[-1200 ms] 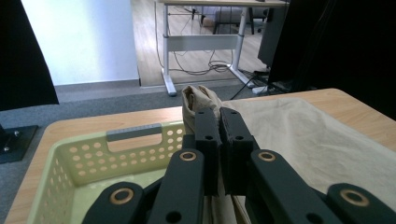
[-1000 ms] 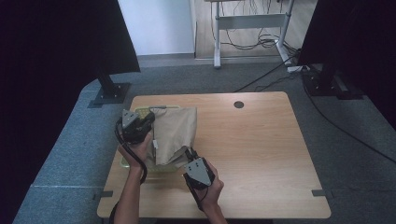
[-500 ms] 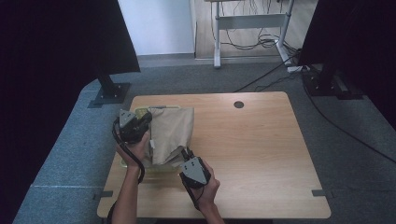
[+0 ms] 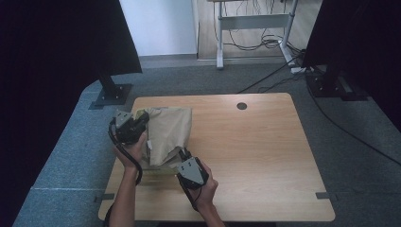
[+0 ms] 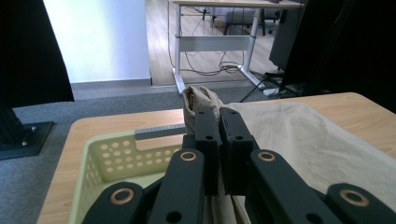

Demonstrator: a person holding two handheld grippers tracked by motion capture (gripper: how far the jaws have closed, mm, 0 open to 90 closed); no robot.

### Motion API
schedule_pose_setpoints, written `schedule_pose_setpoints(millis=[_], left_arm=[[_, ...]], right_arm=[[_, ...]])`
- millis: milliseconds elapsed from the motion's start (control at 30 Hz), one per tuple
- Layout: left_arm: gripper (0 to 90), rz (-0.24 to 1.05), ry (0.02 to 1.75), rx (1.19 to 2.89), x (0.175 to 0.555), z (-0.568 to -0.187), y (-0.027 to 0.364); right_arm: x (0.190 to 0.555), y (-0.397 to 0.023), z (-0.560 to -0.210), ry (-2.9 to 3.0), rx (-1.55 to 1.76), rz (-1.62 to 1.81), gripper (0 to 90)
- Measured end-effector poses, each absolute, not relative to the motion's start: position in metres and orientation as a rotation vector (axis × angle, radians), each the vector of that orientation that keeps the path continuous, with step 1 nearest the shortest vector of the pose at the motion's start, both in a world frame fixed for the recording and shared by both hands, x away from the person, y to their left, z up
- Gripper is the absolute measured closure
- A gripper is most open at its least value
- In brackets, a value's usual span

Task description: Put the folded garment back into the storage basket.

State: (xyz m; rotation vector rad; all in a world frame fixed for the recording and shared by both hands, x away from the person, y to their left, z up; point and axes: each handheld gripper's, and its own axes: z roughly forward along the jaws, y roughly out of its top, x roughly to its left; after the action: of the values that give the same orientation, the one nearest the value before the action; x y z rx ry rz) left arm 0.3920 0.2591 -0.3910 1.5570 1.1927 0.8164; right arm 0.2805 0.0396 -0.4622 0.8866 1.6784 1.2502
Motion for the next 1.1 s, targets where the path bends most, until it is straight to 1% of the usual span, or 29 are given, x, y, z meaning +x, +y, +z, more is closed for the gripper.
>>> schedule_pose_setpoints(millis=[667, 967, 1100], left_arm=[[86.4, 0.835, 1.233, 1.550, 0.398, -0.393, 0.280], [86.3, 0.833, 1.255, 1.552, 0.403, -0.401, 0.288], [84.7, 0.839, 1.268, 1.555, 0.404, -0.406, 0.290]], right_arm=[[0.290, 0.063, -0.465, 1.717, 0.868, 1.261, 84.8], [0.300, 0.072, -0.474, 1.747, 0.880, 1.254, 84.7], [0.304, 0.075, -0.477, 1.768, 0.880, 1.249, 84.5]])
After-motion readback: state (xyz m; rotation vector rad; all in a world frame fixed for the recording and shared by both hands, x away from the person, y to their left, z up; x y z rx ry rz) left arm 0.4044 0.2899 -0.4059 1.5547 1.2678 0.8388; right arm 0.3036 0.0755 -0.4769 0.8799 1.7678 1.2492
